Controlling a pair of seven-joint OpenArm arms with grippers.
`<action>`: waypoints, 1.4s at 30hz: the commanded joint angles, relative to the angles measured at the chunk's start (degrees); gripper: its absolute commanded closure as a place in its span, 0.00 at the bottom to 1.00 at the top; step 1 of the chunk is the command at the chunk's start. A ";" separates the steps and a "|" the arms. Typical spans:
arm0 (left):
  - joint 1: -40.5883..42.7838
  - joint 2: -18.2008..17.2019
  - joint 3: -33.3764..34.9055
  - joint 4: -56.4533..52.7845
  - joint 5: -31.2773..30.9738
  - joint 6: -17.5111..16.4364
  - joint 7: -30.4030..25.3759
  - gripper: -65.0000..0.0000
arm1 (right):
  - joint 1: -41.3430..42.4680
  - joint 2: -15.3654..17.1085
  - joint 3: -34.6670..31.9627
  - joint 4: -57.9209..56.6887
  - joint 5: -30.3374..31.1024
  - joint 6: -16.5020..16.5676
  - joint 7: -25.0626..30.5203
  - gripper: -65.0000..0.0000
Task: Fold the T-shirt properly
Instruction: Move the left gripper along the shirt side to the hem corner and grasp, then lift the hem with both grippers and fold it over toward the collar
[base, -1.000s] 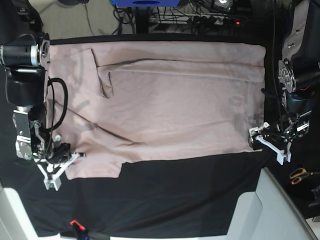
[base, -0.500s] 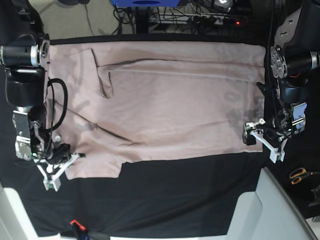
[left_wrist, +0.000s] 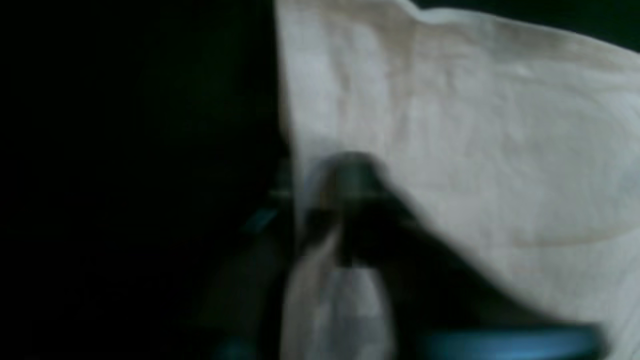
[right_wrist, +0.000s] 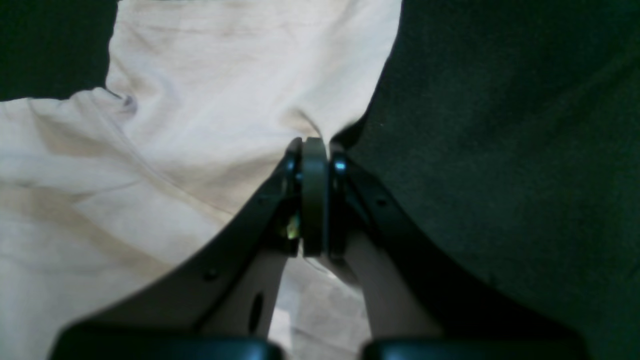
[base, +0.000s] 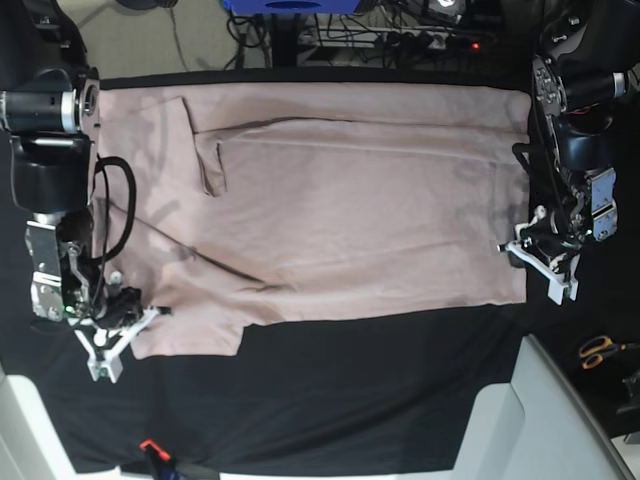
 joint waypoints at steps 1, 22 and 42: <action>0.80 1.48 0.49 -0.80 1.56 -1.58 6.19 1.00 | 1.82 0.61 0.20 1.10 0.47 0.09 1.09 0.99; 14.07 1.22 0.31 24.17 1.47 -1.32 19.72 1.00 | 1.65 0.52 0.20 1.10 0.47 0.09 1.01 0.99; 14.69 -1.60 -13.23 32.08 1.56 -1.58 23.24 0.68 | 1.65 0.35 0.20 1.10 0.47 0.09 1.01 0.99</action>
